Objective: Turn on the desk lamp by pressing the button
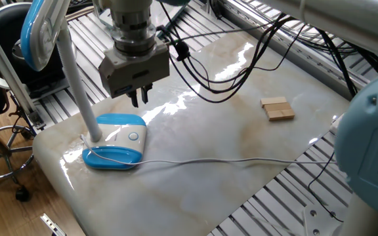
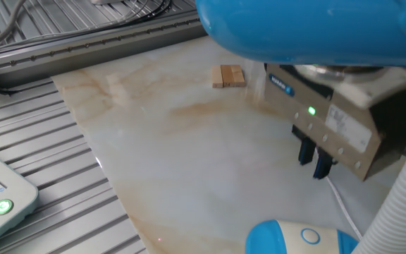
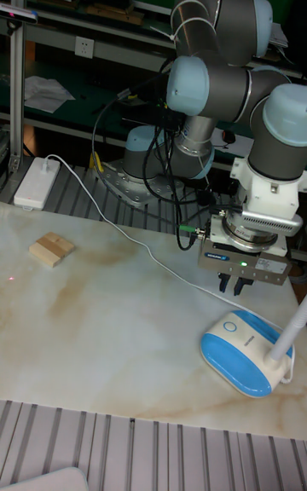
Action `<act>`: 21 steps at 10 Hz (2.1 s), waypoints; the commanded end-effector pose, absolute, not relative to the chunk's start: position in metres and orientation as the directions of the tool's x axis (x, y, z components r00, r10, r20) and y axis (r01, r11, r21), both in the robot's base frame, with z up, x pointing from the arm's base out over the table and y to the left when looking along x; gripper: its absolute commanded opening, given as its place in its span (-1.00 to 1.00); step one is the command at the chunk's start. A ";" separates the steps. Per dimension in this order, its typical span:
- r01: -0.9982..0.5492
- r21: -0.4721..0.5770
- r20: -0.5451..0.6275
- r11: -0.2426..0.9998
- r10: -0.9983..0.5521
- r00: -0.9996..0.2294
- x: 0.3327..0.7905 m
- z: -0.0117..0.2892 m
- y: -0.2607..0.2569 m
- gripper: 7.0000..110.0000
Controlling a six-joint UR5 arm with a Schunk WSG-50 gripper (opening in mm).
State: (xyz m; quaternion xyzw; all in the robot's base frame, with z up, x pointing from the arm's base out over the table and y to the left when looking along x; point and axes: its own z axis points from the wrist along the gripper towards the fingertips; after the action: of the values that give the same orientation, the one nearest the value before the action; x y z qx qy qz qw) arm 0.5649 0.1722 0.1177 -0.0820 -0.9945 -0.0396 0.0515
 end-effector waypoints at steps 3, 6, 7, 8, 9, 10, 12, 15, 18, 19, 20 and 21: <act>0.337 0.081 0.125 0.938 0.326 -0.937 0.568 0.085 0.175 -0.71; 0.336 0.087 0.109 0.938 0.326 -0.939 0.568 0.067 0.176 -0.71; 0.336 0.096 0.114 0.937 0.325 -0.939 0.567 0.067 0.180 -0.71; 0.301 0.099 0.112 0.949 0.290 -0.950 0.565 0.064 0.182 -0.71; 0.266 0.097 0.099 0.959 0.257 -0.961 0.565 0.061 0.182 -0.71; 0.242 0.098 0.092 0.965 0.234 -0.968 0.565 0.057 0.184 -0.71; 0.185 0.080 0.070 0.979 0.180 -0.981 0.564 0.050 0.179 -0.71; 0.195 0.082 0.048 0.977 0.191 -0.980 0.567 0.039 0.184 -0.71; 0.146 0.082 0.031 0.986 0.144 -0.989 0.564 0.036 0.191 -0.71; 0.113 0.091 0.019 0.989 0.111 -0.994 0.564 0.036 0.192 -0.71; 0.094 0.112 0.013 0.989 0.093 -0.996 0.562 0.038 0.194 -0.71; 0.090 0.100 0.015 0.991 0.089 -0.996 0.561 0.038 0.191 -0.71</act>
State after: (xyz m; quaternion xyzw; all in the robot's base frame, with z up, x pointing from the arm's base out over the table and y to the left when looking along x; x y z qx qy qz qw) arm 0.5627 0.1887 0.0368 -0.0592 -0.9973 -0.0434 0.0096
